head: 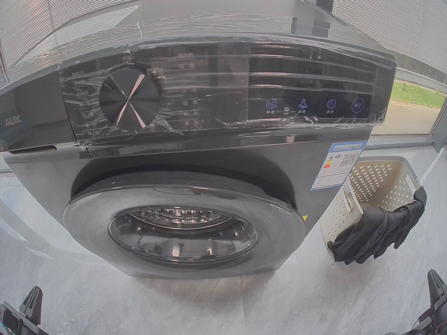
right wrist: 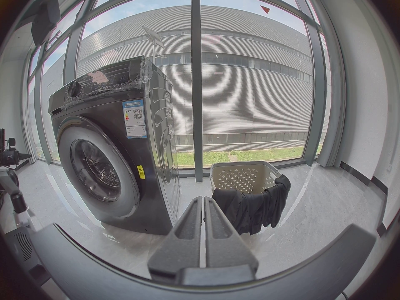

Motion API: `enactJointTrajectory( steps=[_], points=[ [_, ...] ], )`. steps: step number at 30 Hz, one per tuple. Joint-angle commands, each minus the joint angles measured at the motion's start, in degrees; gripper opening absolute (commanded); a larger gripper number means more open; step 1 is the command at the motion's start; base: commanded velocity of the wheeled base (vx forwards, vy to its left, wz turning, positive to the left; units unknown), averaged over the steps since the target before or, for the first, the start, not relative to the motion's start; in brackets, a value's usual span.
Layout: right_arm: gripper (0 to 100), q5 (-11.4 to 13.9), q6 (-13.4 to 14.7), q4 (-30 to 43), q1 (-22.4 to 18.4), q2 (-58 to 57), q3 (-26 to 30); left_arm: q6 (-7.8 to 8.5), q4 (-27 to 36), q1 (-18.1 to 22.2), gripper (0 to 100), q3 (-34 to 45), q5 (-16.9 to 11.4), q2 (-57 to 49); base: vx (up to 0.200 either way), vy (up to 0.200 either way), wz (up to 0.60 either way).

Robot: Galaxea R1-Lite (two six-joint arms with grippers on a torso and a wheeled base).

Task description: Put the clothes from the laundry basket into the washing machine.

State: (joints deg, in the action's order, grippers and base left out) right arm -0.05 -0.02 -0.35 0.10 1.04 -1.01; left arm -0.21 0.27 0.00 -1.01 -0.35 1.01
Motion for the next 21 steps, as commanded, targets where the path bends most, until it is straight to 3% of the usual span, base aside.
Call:
enactJointTrajectory(
  steps=[1, 13, 21],
  points=[
    [0, 0.0, 0.0, 0.0, 0.1, -1.0, 1.0, 0.12, 0.0, 0.1, 0, 1.0, 0.0, -1.0, -0.200, 0.000, 0.00],
    [0, -0.2, -0.1, 0.1, 0.1, -1.0, 1.0, 0.12, 0.0, 0.1, 0, 1.0, -0.1, -1.0, 0.000, 0.000, 0.00],
    [0, -0.3, 0.0, 0.0, 0.2, -1.0, 1.0, -0.23, 0.0, 0.1, 0, 1.0, 0.5, -1.0, 0.000, 0.000, 0.60]
  ],
)
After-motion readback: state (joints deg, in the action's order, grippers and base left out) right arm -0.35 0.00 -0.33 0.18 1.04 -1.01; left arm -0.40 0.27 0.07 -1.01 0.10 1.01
